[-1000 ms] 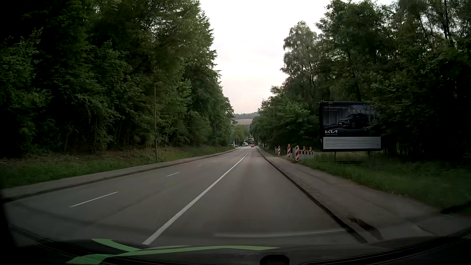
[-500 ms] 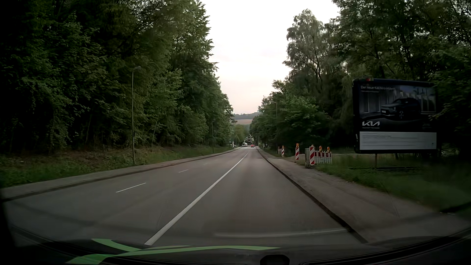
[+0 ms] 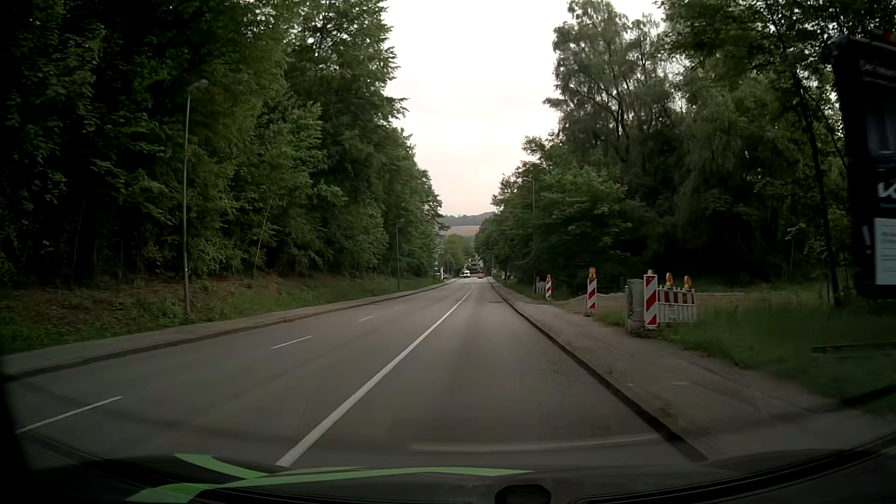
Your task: Follow the waypoints while adhering to traffic rules and regulations
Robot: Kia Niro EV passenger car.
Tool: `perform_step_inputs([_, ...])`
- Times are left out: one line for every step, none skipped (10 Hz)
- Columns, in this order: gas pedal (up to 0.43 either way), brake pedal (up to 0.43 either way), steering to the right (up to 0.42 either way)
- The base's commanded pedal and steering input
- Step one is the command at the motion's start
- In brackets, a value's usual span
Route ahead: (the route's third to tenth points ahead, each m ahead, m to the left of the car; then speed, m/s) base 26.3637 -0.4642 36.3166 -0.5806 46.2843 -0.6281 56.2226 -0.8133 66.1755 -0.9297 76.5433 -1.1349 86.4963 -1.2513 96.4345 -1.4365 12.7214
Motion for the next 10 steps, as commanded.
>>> perform_step_inputs([0.0, 0.116, -0.002])
perform_step_inputs([0.0, 0.146, -0.002])
perform_step_inputs([0.0, 0.146, -0.002])
perform_step_inputs([0.0, 0.146, -0.002])
perform_step_inputs([0.0, 0.146, -0.002])
perform_step_inputs([0.0, 0.152, -0.001])
perform_step_inputs([0.0, 0.146, -0.002])
perform_step_inputs([0.0, 0.14, -0.002])
perform_step_inputs([0.0, 0.146, -0.001])
perform_step_inputs([0.0, 0.14, -0.002])
